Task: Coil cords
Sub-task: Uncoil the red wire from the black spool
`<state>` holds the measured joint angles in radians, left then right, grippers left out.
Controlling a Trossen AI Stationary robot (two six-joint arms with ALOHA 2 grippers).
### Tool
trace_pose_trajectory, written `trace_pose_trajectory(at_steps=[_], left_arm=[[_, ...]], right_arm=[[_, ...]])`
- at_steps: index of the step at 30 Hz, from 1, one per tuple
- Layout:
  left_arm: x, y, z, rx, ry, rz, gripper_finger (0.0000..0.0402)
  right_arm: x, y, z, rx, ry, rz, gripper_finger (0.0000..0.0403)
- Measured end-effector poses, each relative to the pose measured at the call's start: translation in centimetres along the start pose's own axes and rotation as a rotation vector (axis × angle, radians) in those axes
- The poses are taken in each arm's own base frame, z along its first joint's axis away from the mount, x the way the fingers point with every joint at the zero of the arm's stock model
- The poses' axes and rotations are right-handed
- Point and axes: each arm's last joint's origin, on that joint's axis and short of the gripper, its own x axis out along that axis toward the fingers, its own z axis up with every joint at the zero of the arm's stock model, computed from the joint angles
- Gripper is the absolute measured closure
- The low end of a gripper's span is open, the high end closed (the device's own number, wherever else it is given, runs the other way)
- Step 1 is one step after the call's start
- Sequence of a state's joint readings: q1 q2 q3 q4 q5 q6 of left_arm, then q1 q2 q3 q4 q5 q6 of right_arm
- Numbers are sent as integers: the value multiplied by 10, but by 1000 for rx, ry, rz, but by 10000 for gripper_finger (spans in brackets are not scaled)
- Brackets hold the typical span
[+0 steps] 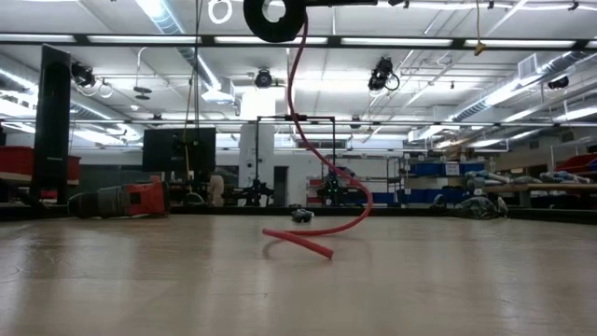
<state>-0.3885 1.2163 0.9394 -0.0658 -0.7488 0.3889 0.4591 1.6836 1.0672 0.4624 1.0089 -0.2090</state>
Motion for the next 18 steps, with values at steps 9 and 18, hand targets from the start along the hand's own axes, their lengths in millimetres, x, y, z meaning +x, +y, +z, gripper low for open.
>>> trace_pose_trajectory(at_steps=[9, 18], left_arm=[[0, 0, 0, 4, 7, 16, 401], [0, 1, -1, 4, 10, 22, 401]], right_arm=[[3, -2, -2, 21, 10, 9, 289], [3, 1, 4, 51, -51, 142, 294]])
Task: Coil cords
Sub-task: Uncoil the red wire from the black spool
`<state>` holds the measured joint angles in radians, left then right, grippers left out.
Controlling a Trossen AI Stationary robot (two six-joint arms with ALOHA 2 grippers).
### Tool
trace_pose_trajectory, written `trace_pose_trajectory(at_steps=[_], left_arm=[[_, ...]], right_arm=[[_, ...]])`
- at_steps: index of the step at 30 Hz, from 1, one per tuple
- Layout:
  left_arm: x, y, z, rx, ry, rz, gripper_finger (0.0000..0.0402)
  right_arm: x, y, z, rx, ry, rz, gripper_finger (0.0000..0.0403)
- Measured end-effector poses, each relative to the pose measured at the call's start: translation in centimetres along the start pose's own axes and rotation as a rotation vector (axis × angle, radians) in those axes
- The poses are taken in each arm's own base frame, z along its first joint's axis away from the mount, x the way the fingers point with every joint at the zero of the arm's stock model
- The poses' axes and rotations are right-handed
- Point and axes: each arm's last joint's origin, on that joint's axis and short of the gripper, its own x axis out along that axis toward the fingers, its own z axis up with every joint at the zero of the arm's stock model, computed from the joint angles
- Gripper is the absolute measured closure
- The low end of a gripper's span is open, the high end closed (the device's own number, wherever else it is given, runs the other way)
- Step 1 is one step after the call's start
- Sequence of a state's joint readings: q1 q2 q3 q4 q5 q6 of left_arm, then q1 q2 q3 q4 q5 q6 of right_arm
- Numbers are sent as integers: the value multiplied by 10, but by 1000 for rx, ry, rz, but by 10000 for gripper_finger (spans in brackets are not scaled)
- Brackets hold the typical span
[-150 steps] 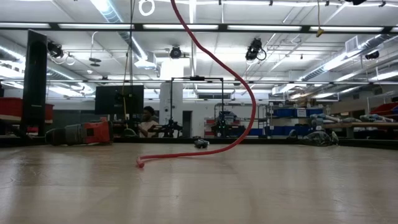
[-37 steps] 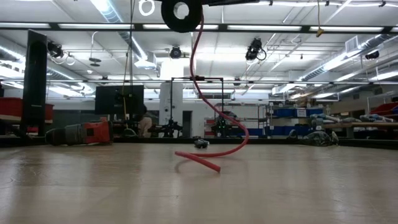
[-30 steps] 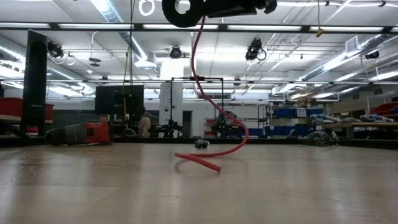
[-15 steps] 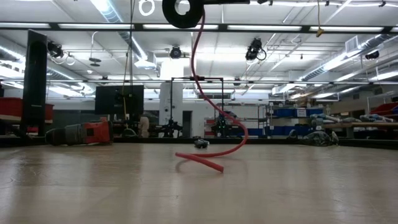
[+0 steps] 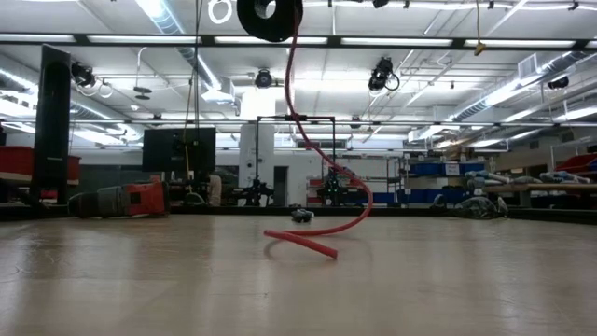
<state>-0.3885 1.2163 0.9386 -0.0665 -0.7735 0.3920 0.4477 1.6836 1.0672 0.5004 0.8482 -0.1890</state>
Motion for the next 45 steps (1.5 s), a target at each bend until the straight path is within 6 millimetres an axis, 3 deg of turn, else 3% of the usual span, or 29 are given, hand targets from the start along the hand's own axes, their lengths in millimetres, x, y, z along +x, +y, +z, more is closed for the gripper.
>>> trace_pose_trajectory(at_steps=[10, 20, 33, 45], left_arm=[[0, 1, -1, 3, 18, 34, 401], [0, 1, -1, 3, 20, 38, 401], [0, 1, -1, 0, 11, 19, 401], [0, 1, 1, -11, -7, 13, 402]], right_arm=[[-3, 2, 10, -45, -84, 28, 300], [-3, -1, 9, -115, -52, -69, 305], [6, -8, 4, -180, -20, -71, 308], [10, -9, -1, -155, -5, 0, 361]])
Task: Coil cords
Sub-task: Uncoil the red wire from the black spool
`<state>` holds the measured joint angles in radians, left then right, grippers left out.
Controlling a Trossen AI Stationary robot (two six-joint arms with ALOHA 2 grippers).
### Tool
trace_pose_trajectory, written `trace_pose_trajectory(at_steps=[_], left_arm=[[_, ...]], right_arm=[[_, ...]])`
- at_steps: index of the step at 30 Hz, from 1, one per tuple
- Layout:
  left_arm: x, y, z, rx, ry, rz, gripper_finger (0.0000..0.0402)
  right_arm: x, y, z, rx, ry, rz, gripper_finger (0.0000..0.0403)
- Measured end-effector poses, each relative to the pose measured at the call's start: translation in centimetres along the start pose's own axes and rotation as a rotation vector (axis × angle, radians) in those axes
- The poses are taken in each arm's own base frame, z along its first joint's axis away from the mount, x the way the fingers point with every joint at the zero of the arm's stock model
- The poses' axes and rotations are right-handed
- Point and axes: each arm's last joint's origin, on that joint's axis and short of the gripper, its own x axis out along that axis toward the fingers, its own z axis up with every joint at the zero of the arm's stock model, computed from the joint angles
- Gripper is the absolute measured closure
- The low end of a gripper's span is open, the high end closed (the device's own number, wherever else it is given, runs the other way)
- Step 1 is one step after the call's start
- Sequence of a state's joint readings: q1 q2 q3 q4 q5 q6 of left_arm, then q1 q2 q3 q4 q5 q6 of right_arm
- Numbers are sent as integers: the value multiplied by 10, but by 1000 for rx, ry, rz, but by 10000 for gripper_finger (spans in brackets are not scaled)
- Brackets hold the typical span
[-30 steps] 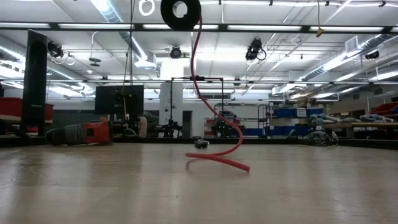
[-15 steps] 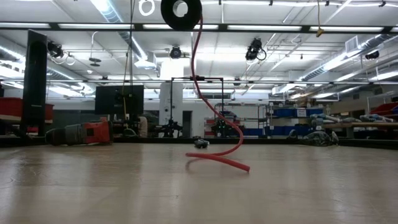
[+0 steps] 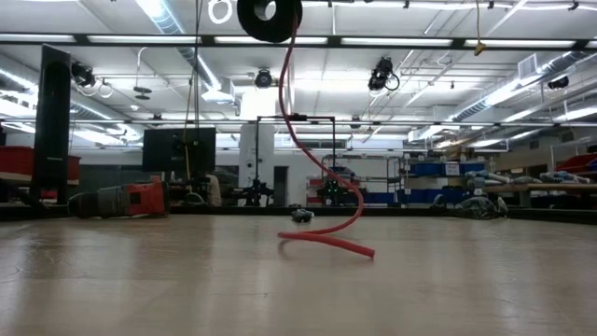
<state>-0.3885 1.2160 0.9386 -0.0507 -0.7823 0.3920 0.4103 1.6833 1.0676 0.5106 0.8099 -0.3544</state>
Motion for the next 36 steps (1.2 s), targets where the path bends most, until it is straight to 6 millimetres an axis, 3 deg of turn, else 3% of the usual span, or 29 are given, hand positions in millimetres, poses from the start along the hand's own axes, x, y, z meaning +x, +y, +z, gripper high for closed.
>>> trace_pose_trajectory(at_steps=[5, 19, 28, 36], left_arm=[[0, 0, 0, -2, -6, -8, 401], [-1, 5, 11, -78, -96, 31, 400], [-5, 9, 20, -142, -179, 30, 365], [-10, 0, 18, -231, -175, -111, 328]], right_arm=[[0, 0, 0, 18, 1, 3, 396], [-6, 5, 2, -27, 8, 14, 401], [-11, 11, -5, -82, 62, 4, 402], [-31, 33, -16, -237, 127, 221, 403]])
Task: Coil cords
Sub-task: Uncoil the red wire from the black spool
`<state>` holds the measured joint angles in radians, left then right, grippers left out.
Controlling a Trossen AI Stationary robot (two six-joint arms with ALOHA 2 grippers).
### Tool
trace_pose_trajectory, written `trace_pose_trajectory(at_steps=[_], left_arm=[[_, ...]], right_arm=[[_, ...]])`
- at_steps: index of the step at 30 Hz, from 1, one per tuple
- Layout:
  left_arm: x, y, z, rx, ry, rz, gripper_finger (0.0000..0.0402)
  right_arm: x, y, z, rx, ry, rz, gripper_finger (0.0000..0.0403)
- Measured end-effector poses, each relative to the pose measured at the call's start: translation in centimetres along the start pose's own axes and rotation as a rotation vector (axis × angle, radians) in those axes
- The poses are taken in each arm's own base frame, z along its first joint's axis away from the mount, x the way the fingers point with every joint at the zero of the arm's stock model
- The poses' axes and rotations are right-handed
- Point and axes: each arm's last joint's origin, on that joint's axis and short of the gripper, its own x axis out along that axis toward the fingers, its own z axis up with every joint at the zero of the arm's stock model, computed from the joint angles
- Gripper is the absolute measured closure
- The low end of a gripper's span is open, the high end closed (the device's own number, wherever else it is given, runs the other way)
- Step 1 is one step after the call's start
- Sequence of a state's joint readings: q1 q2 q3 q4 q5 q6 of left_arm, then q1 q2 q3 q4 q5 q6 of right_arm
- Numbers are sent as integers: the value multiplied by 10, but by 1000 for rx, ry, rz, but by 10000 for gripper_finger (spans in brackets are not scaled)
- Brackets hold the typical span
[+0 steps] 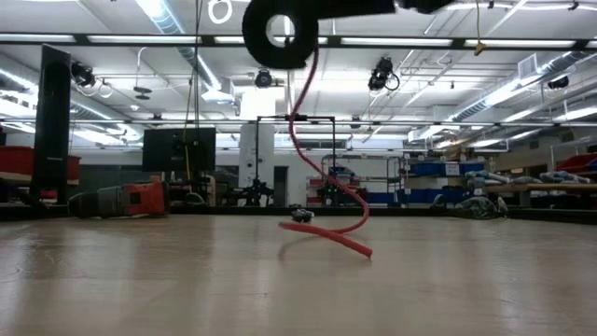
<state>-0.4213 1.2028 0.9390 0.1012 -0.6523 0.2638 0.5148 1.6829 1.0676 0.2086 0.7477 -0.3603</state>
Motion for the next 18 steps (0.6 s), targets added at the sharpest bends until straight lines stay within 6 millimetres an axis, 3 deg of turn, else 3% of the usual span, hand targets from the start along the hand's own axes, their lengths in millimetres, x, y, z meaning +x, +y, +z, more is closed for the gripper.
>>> trace_pose_trajectory(at_steps=[6, 12, 18], left_arm=[[0, -7, -9, -139, 64, -177, 321], [2, -11, -18, -235, 155, -229, 321], [10, -25, -30, -196, 228, -253, 321]], right_arm=[[-4, 10, -4, 3, 8, 163, 403], [-1, 7, -5, 11, 10, 161, 403], [3, 0, 1, 34, -3, 140, 403]])
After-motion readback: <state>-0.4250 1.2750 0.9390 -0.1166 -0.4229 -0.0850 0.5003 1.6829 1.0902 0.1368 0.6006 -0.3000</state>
